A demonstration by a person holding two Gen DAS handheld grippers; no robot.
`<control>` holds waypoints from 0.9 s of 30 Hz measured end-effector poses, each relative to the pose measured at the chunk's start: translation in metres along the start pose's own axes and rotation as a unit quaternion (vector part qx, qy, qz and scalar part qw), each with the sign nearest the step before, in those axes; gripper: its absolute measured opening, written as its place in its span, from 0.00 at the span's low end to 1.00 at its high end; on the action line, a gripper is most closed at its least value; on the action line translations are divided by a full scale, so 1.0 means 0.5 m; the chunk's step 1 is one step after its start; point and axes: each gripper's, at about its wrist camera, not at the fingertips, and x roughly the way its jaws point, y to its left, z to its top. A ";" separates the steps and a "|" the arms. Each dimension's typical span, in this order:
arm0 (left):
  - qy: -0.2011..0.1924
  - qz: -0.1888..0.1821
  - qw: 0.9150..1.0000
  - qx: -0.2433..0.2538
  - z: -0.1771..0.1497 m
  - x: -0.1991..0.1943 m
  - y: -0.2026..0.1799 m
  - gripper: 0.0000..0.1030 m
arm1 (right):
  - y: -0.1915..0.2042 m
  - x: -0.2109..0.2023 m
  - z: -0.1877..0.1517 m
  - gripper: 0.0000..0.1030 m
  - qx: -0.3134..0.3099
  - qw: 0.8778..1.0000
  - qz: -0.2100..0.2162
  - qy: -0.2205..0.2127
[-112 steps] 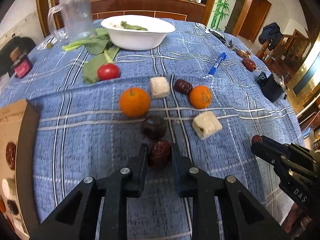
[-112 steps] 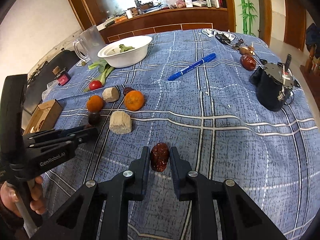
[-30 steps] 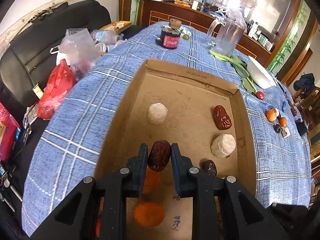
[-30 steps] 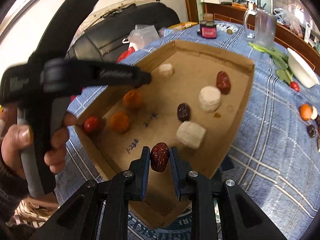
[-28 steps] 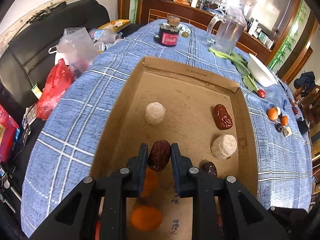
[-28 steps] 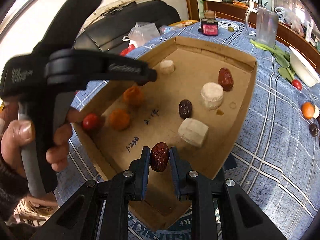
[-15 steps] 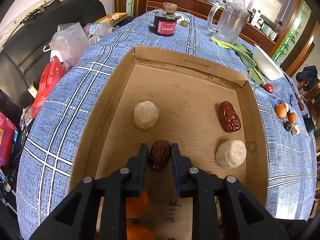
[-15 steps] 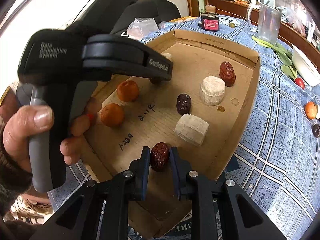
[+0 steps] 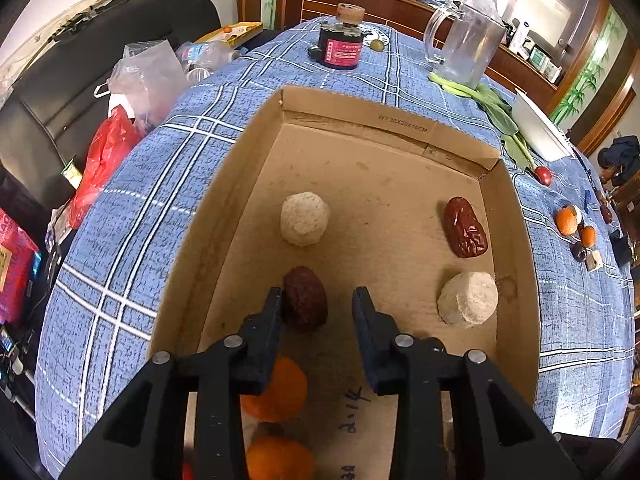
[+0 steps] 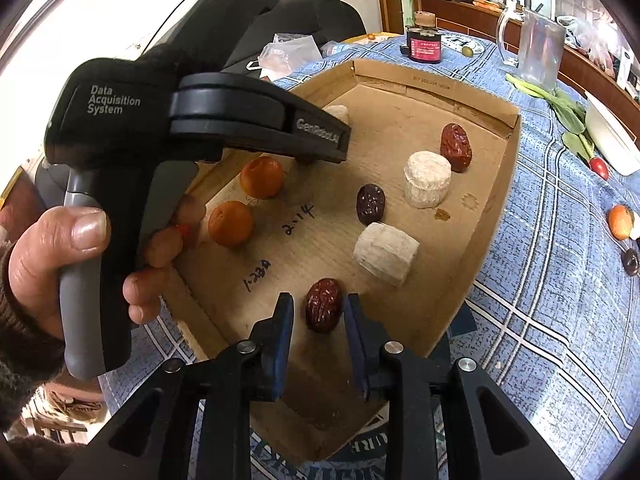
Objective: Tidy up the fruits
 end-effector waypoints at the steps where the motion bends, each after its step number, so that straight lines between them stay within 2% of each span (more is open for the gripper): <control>1: -0.001 0.001 1.000 -0.002 -0.002 -0.002 0.001 0.35 | -0.001 -0.004 -0.002 0.29 0.001 1.000 0.000 -0.001; 8: -0.020 0.022 0.999 -0.015 -0.022 -0.035 0.005 0.42 | -0.006 -0.047 -0.019 0.28 0.004 1.000 -0.003 -0.015; 10: -0.037 0.030 0.999 -0.017 -0.026 -0.055 -0.002 0.47 | -0.013 -0.062 -0.024 0.28 0.011 1.000 -0.003 -0.021; 12: -0.054 0.038 0.998 -0.015 -0.029 -0.073 -0.013 0.57 | -0.026 -0.082 -0.035 0.28 0.020 0.999 -0.004 -0.029; 15: -0.068 0.038 0.997 -0.001 -0.026 -0.093 -0.045 0.58 | -0.046 -0.107 -0.051 0.35 0.034 0.999 -0.008 -0.039; 16: -0.070 0.037 0.997 0.006 -0.023 -0.098 -0.060 0.58 | -0.062 -0.120 -0.059 0.38 0.046 0.998 -0.011 -0.047; 19: -0.077 0.025 0.996 0.024 -0.018 -0.111 -0.111 0.59 | -0.107 -0.143 -0.080 0.40 0.076 0.995 -0.019 -0.057; 21: -0.082 0.015 0.996 0.041 -0.017 -0.118 -0.157 0.65 | -0.151 -0.160 -0.096 0.40 0.098 0.992 -0.038 -0.064; 27: -0.074 -0.018 0.993 0.094 -0.027 -0.115 -0.290 0.66 | -0.330 -0.221 -0.147 0.39 0.189 0.974 -0.092 -0.081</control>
